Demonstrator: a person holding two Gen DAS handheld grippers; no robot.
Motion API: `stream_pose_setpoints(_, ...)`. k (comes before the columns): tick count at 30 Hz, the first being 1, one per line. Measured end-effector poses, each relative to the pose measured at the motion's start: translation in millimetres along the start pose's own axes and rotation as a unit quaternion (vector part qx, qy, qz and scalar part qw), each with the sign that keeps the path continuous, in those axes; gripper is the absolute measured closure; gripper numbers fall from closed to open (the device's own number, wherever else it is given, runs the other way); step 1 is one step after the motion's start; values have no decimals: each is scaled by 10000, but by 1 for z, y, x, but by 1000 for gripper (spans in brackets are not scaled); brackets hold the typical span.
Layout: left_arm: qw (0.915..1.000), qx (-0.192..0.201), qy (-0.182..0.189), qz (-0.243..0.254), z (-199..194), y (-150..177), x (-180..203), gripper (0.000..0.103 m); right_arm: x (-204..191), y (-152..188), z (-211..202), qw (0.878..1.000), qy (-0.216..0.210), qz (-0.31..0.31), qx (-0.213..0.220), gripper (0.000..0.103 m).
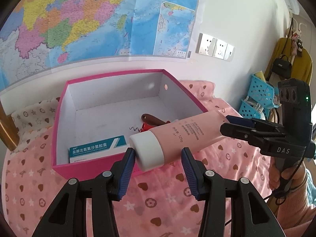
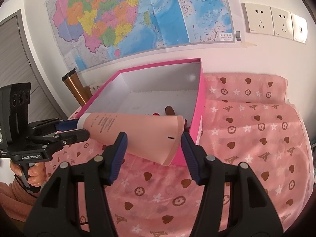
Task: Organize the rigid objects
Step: 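Hold the tube over the magenta box and lower it with the right tool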
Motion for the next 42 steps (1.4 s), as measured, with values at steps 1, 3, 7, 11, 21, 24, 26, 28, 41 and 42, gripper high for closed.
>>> stream_pose_setpoints(1, 10000, 4, -2, 2, 0, 1, 0, 54, 0, 0, 0, 10000, 5, 1, -4, 44)
stream_pose_setpoints(3, 10000, 2, 1, 0, 0, 1, 0, 54, 1, 0, 1, 10000, 4, 7, -11, 44)
stream_pose_setpoints(7, 10000, 10, -3, 4, 0, 1, 0, 54, 2, -1, 1, 10000, 21, -3, -17, 44)
stream_pose_setpoints(11, 10000, 9, -3, 5, 2, -1, 0, 54, 3, -2, 3, 10000, 40, -9, -29, 44)
stream_pose_setpoints(21, 10000, 23, -17, -1, 5, -4, 0, 54, 3, -2, 3, 10000, 42, -14, -30, 44)
stream_pose_setpoints(24, 10000, 37, -23, 2, 5, -4, 0, 54, 4, -3, 4, 10000, 39, -18, -31, 44)
stream_pose_setpoints(26, 10000, 47, -27, 7, 5, -4, 0, 54, 5, -4, 4, 10000, 52, -24, -37, 44)
stream_pose_setpoints(28, 10000, 54, -31, 8, 5, -5, 0, 54, 6, -5, 5, 10000, 63, -27, -38, 44)
stream_pose_setpoints(41, 10000, 67, -36, 14, 7, -7, 0, 54, 10, -7, 7, 9999, 86, -46, -44, 44)
stream_pose_setpoints(42, 10000, 68, -35, 14, 7, -7, 0, 54, 9, -7, 7, 9999, 85, -46, -44, 44)
Point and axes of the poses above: each gripper's, at about its wrist camera, not at the fingertips, and z roughly the way its jaws point, x to its right, y to its underside, the point moved 5 cm from there along z, roughly the way its jaws point, and after that the axes turned 14 degrees about -z, right-handed, at the moved point
